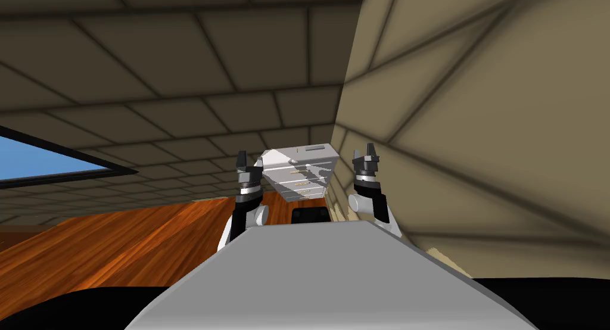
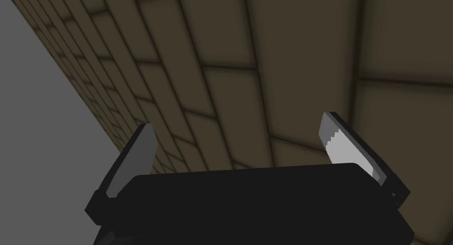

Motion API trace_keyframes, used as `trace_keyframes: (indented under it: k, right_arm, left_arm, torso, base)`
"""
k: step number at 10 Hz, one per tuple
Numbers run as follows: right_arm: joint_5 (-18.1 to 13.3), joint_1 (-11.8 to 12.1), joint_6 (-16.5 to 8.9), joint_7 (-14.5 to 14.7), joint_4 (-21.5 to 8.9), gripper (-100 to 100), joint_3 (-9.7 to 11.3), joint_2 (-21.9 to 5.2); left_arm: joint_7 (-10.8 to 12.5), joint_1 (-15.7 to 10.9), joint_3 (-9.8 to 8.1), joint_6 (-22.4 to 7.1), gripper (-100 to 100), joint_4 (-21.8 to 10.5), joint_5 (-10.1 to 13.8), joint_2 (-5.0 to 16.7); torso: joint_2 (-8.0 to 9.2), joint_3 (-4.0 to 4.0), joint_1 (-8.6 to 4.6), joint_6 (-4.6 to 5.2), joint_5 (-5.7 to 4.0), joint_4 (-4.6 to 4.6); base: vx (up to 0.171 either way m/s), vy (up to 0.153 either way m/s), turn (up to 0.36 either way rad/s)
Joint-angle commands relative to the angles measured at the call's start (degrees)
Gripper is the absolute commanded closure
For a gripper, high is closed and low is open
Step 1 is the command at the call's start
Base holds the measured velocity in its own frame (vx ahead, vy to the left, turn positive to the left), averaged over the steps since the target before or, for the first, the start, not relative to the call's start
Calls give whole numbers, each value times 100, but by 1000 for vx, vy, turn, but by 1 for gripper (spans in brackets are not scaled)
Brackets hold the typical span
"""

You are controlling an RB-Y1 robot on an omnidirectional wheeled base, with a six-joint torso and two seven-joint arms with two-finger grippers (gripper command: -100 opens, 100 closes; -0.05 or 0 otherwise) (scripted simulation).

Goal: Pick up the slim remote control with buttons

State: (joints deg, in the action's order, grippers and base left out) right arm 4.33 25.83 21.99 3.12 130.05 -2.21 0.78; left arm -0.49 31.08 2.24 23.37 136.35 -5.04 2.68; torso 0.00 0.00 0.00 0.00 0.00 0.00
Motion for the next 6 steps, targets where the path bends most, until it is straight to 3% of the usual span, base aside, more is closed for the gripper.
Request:
trace_keyframes:
  k: [1, 6]
  right_arm:
    - [-27, 64, 63, -12, -106, -100, 5, -223]
    - [-189, 379, 441, -73, -691, -100, 35, -1010]
  left_arm:
    - [0, 0, 0, 0, 0, 0, 0, 0]
    - [0, -1, 1, 0, 0, 0, 0, -1]
  torso:
    - [0, 0, 0, 0, 0, 0]
    - [42, 25, 23, 0, 6, 10]
  base:
    - [-21, 18, 51]
    - [-103, 71, 77]
